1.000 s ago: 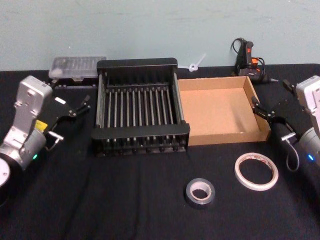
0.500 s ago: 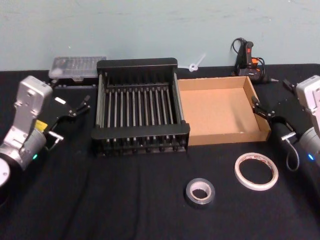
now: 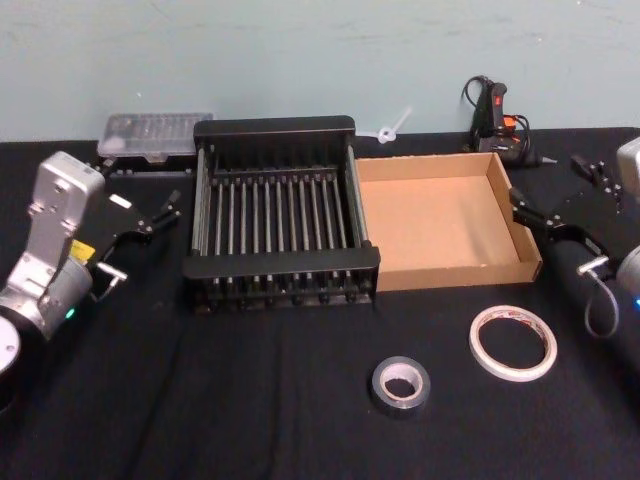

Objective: Pick up the white tape and place it into the black box , Pick up the silver tape and place it into the brown box.

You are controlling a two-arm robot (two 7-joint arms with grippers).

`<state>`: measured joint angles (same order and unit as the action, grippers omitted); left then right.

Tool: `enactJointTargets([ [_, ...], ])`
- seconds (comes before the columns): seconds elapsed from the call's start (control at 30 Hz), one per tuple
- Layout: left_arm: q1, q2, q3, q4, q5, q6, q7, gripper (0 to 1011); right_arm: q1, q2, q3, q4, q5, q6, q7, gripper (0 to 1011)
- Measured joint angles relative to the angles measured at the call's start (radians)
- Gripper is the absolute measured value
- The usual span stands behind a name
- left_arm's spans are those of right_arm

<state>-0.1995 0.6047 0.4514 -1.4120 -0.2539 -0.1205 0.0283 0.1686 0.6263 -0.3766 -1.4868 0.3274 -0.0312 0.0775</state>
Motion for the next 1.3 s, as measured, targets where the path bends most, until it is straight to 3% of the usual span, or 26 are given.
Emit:
enactJointTargets([
  [0.37, 0.000, 0.000, 0.000, 0.000, 0.000, 0.000, 0.000, 1001, -0.077, 0.068, 0.097, -0.143, 0.123, 0.116, 0.101, 1002],
  [0.7, 0.000, 0.000, 0.000, 0.000, 0.000, 0.000, 0.000, 1001, -0.171, 0.130, 0.178, -0.286, 0.186, 0.285, 0.121, 1003],
  [0.93, 0.000, 0.000, 0.000, 0.000, 0.000, 0.000, 0.000, 1001, -0.200, 0.152, 0.202, -0.324, 0.207, 0.382, 0.141, 1002],
  [1.3, 0.000, 0.000, 0.000, 0.000, 0.000, 0.000, 0.000, 1001, -0.221, 0.162, 0.191, -0.327, 0.195, 0.466, 0.176, 1003],
])
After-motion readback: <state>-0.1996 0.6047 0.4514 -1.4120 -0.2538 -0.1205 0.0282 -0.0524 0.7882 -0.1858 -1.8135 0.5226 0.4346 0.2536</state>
